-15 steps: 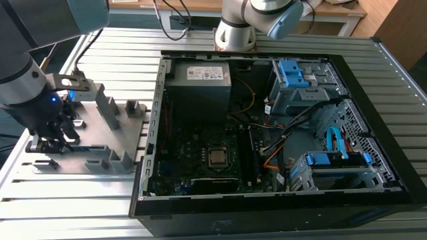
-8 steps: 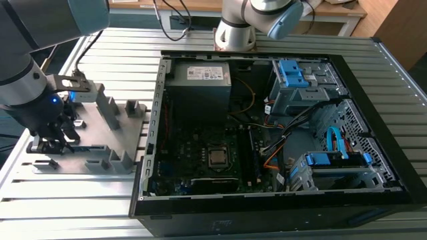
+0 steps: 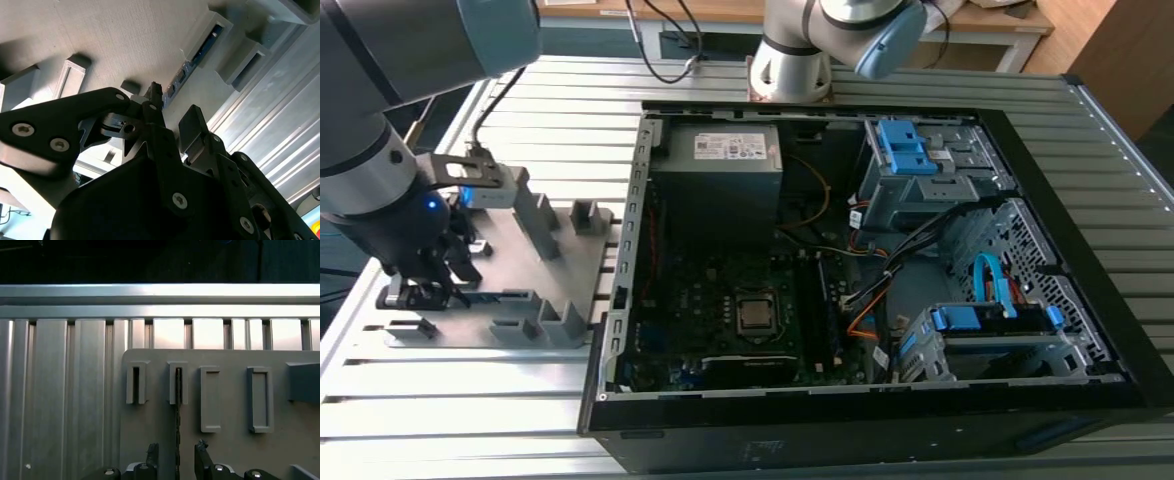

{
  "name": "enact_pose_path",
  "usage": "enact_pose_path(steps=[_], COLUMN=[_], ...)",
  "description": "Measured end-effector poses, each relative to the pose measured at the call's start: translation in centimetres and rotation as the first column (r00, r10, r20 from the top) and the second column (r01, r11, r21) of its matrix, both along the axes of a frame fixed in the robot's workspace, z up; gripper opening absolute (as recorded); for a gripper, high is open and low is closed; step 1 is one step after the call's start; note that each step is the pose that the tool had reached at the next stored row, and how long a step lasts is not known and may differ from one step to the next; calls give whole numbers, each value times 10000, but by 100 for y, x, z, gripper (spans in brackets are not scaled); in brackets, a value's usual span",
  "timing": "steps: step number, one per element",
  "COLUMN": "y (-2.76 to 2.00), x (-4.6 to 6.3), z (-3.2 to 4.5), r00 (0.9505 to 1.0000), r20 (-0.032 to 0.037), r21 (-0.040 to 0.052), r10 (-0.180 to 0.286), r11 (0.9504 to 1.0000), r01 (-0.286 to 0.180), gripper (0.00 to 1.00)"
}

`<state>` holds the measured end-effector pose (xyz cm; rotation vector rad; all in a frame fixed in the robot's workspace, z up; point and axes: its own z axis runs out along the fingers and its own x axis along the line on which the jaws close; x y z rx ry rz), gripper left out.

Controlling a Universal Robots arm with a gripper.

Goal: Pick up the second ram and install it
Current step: 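Pick up the second ram and move it above second insertion slot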

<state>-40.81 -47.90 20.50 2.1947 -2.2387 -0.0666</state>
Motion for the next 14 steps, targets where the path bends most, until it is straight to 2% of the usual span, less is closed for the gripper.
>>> enact_pose_path(steps=[5, 14], y=[0, 0], x=[-14, -31], z=[-67, -123], r00=[10000, 9996], r20=[-1, -1], r21=[216, 226], r10=[51, 293], r11=[9998, 9993], r01=[-51, -293], gripper=[41, 41])
